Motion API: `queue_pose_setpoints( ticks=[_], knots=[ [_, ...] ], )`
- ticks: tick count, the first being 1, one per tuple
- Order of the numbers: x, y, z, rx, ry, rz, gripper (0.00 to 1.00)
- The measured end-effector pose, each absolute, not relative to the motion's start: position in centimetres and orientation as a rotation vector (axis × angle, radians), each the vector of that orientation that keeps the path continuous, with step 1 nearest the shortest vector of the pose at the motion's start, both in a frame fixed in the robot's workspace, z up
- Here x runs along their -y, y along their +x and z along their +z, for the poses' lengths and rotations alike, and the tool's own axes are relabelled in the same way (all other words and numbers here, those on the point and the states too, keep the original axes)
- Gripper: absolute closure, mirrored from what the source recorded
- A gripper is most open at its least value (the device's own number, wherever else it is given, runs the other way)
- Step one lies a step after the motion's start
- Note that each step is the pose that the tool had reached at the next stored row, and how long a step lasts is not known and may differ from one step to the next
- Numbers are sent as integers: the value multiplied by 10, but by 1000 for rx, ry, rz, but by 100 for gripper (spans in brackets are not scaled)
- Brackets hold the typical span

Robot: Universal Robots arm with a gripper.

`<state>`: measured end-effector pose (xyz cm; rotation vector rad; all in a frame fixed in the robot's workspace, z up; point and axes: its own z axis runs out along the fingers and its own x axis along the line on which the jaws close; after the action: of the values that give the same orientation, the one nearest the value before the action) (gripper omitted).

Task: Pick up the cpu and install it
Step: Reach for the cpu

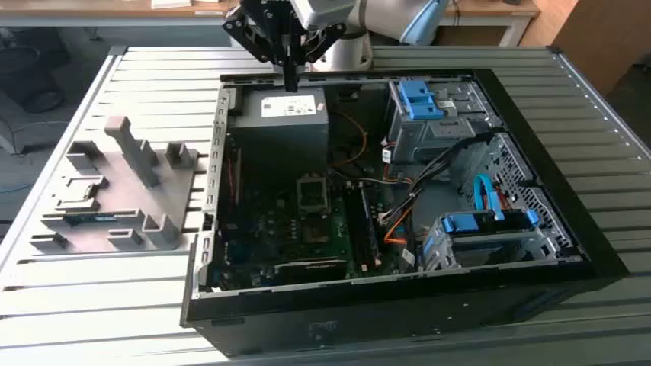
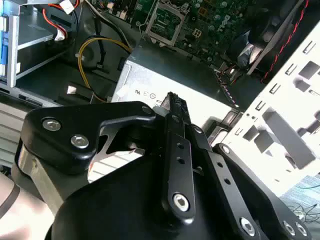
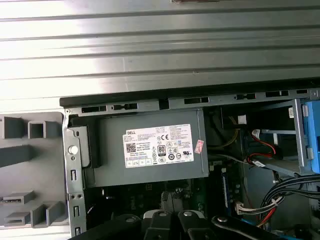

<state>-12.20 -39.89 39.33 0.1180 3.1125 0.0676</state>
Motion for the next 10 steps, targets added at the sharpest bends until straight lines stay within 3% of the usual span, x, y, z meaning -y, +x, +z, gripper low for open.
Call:
queue_pose_setpoints(
  ticks=[10],
  knots=[
    [399, -123, 393, -3113, 118, 68, 90]
  ],
)
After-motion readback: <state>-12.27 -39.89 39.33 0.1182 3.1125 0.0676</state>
